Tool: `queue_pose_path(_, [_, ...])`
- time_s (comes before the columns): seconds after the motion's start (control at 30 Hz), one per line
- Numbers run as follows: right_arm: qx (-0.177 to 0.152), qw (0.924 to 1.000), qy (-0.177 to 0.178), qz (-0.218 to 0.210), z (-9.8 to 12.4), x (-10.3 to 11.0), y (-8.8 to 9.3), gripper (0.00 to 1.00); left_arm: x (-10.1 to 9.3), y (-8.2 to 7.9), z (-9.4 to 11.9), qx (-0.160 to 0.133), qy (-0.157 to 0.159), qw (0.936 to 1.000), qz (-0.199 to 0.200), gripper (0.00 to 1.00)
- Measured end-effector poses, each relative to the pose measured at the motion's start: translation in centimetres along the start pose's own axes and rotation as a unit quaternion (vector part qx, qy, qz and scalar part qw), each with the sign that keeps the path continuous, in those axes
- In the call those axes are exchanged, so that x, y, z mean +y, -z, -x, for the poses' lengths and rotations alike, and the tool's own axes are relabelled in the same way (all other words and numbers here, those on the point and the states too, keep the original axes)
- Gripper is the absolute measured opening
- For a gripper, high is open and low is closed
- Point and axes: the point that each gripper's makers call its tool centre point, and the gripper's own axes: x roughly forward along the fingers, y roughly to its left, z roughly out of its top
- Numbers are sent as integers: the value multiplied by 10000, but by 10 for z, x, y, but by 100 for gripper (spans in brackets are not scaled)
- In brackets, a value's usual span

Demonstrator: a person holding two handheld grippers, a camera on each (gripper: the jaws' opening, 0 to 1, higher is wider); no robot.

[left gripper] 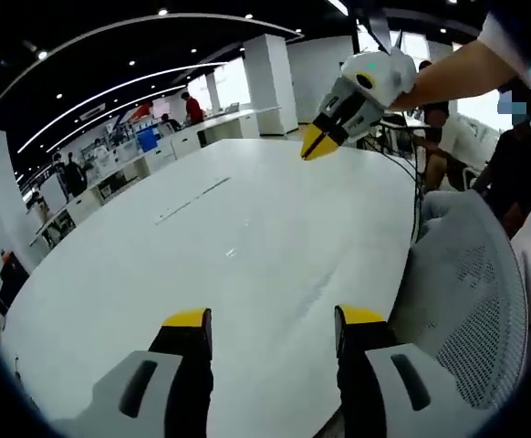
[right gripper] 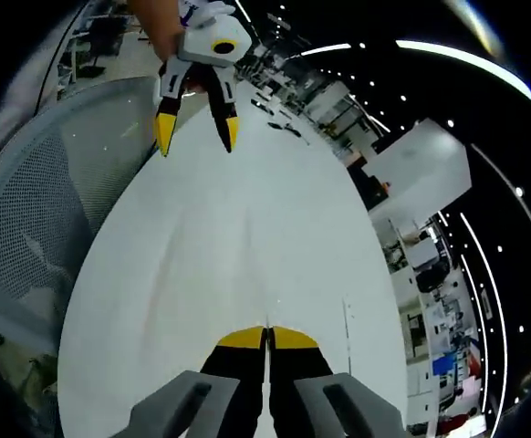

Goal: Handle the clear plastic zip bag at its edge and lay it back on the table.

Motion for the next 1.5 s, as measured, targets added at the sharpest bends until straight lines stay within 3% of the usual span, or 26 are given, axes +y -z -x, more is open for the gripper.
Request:
queue_pose_path(0.23, [-170, 9997, 64, 147, 12, -8, -15, 0, 4, -25, -3, -64, 38, 9998, -205, 51])
queue_pose_path(0.53, [-372, 9983, 172, 412, 27, -20, -35, 0, 14, -46, 0, -57, 15, 9985, -536, 49])
queue_pose_path(0.87, [-561, 9956, 252, 708, 43, -25, -59, 0, 25, -71, 4, -108, 25, 9954, -953, 41])
queue_pose_path(1.13, [-643, 9935, 348, 875, 55, -29, -74, 0, 23, -81, 5, -64, 161, 9923, -1223, 31])
queue_pose_path(1.5, [-720, 9908, 426, 1063, 66, -31, -92, 0, 27, -81, 9, 102, 289, 9869, -1581, 15])
